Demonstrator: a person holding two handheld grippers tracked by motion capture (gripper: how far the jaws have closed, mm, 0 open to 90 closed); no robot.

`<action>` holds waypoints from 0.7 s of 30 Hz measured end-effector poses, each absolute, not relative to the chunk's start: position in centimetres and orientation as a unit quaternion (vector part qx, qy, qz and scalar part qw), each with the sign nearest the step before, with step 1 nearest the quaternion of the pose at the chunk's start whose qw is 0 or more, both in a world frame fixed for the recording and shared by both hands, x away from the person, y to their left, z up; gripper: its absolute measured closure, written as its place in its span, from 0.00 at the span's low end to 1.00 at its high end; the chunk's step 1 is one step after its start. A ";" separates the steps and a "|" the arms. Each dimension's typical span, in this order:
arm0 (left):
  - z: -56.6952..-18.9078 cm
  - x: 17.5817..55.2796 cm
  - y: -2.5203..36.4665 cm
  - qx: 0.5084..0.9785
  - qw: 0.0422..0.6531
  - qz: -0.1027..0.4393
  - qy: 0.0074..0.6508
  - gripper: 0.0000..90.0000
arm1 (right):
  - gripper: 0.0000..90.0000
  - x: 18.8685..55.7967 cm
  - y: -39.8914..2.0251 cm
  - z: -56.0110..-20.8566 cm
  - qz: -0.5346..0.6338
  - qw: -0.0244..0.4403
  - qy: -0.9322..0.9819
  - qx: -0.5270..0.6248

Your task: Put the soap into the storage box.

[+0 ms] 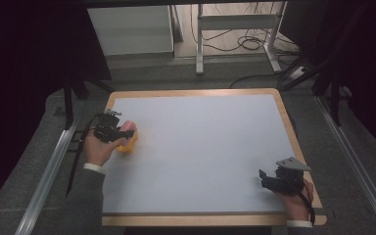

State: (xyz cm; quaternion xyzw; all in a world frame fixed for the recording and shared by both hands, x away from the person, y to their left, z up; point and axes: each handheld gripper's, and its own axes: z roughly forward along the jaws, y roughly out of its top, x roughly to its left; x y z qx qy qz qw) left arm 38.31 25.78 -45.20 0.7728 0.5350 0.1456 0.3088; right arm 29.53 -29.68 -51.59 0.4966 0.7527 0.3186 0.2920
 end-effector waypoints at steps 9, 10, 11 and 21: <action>-46.2 38.7 26.6 0.766 0.302 0.142 0.549 0.67 | 0.13 29.5 -29.7 -51.6 0.317 0.291 0.754 0.497; -46.2 38.7 26.6 0.766 0.302 0.142 0.549 0.67 | 0.13 29.5 -29.6 -51.7 0.317 0.291 0.754 0.497; -46.3 38.9 26.7 0.765 0.302 0.145 0.550 0.67 | 0.13 29.6 -29.6 -51.7 0.316 0.292 0.754 0.496; -47.6 40.1 27.2 0.763 0.286 0.134 0.564 0.67 | 0.13 29.5 -29.7 -51.7 0.317 0.291 0.754 0.497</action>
